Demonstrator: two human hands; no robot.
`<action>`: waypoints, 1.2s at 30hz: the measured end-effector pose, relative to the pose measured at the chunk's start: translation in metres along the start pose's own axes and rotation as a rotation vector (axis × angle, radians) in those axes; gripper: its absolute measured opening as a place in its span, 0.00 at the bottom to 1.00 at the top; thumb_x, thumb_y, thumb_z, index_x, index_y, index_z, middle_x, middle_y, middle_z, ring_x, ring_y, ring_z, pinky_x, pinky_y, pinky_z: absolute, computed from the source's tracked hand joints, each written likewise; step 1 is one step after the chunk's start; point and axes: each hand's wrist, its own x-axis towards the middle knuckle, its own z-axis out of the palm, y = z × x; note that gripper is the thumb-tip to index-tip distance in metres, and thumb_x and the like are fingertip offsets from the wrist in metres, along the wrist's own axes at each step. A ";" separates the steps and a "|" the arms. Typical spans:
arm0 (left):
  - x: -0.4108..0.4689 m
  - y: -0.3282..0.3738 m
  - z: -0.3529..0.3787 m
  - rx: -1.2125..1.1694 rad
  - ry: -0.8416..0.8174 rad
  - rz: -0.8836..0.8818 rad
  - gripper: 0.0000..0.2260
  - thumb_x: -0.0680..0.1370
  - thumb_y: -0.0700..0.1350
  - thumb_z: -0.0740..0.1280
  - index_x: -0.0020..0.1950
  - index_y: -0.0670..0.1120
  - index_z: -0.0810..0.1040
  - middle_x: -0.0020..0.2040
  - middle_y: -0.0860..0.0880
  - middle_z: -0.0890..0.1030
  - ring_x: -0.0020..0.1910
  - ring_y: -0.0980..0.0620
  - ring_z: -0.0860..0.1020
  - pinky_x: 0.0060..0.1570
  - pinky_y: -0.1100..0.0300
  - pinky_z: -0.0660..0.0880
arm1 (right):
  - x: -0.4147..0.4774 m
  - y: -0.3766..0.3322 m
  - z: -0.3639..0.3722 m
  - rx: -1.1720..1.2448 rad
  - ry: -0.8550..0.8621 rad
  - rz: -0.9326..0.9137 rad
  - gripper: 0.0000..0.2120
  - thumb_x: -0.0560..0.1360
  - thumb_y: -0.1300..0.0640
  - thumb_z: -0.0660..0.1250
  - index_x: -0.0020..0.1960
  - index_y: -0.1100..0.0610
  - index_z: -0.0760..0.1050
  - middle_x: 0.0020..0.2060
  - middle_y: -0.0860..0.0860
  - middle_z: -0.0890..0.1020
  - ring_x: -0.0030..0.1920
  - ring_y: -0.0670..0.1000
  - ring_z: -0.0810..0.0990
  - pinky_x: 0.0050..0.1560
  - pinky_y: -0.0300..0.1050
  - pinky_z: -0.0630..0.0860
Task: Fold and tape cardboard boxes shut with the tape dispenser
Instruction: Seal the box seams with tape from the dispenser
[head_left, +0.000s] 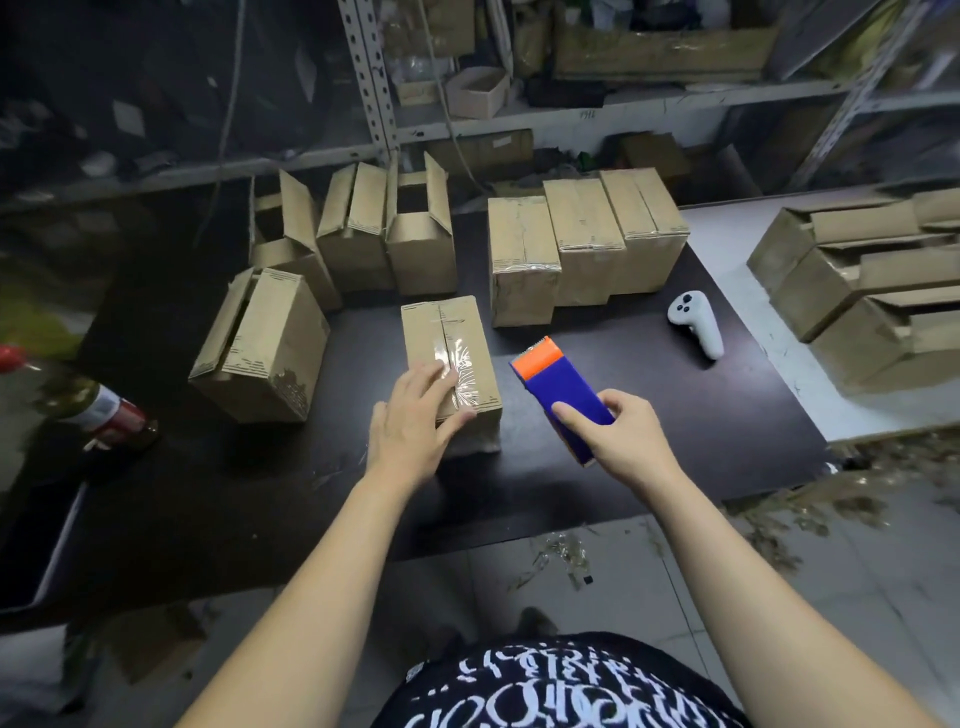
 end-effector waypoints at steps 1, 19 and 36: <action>0.002 -0.001 -0.003 0.027 -0.002 0.013 0.24 0.81 0.60 0.64 0.75 0.54 0.70 0.77 0.55 0.66 0.74 0.51 0.63 0.59 0.47 0.69 | -0.001 0.001 0.002 -0.009 -0.006 0.003 0.20 0.73 0.43 0.77 0.42 0.60 0.77 0.37 0.54 0.82 0.34 0.50 0.78 0.30 0.38 0.74; 0.012 0.037 -0.071 -1.040 -0.183 -0.212 0.12 0.84 0.50 0.64 0.65 0.50 0.80 0.60 0.50 0.84 0.57 0.53 0.80 0.52 0.56 0.71 | -0.031 -0.015 0.004 0.063 -0.110 -0.202 0.23 0.68 0.47 0.82 0.39 0.57 0.70 0.28 0.50 0.79 0.28 0.51 0.79 0.33 0.50 0.75; 0.002 0.039 -0.077 -1.104 -0.276 -0.247 0.11 0.74 0.48 0.74 0.51 0.41 0.86 0.46 0.39 0.85 0.47 0.47 0.79 0.49 0.50 0.77 | -0.029 -0.021 0.010 0.000 -0.103 -0.406 0.26 0.66 0.49 0.83 0.32 0.50 0.64 0.23 0.40 0.70 0.26 0.44 0.66 0.29 0.34 0.63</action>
